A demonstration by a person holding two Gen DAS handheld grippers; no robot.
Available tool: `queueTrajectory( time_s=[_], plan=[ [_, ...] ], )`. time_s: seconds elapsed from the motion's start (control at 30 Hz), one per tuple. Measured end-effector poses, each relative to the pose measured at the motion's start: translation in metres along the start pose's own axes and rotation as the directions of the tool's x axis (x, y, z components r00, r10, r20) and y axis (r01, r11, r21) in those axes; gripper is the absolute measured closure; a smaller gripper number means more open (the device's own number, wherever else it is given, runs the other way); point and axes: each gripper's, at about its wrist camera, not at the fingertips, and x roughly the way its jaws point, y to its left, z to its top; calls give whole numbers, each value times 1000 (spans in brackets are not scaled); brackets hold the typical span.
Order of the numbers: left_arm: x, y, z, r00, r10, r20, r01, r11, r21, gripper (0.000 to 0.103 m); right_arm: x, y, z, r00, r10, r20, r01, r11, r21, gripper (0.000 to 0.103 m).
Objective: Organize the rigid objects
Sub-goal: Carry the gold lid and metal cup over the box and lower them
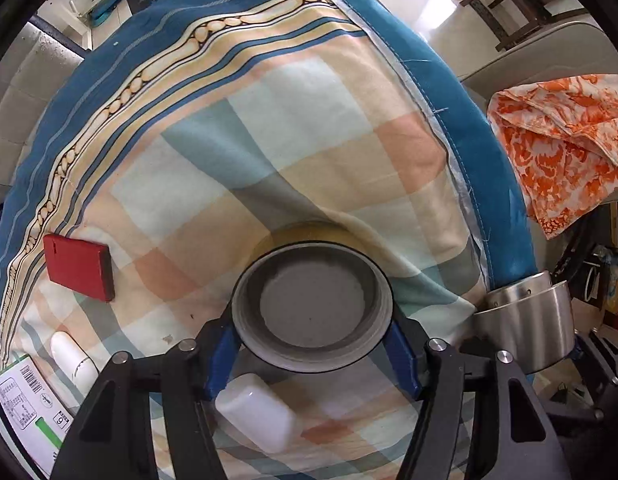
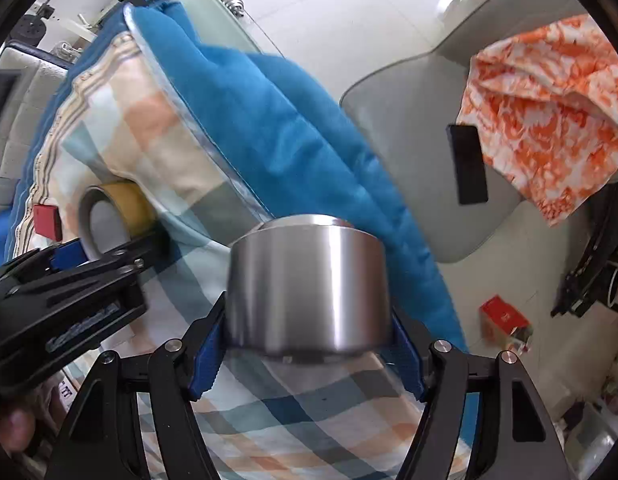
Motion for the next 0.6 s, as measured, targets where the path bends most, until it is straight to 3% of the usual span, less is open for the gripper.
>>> queueTrajectory(
  time_s=[0.33, 0.6],
  plan=[
    [-16, 36, -31, 1000, 2, 23, -1, 999, -38, 41, 4, 10, -15, 999, -27, 17, 28, 1000, -9, 31],
    [-70, 72, -77, 993, -46, 110, 55, 995, -79, 41, -24, 42, -47, 998, 34, 46, -30, 996, -79, 31]
  ],
)
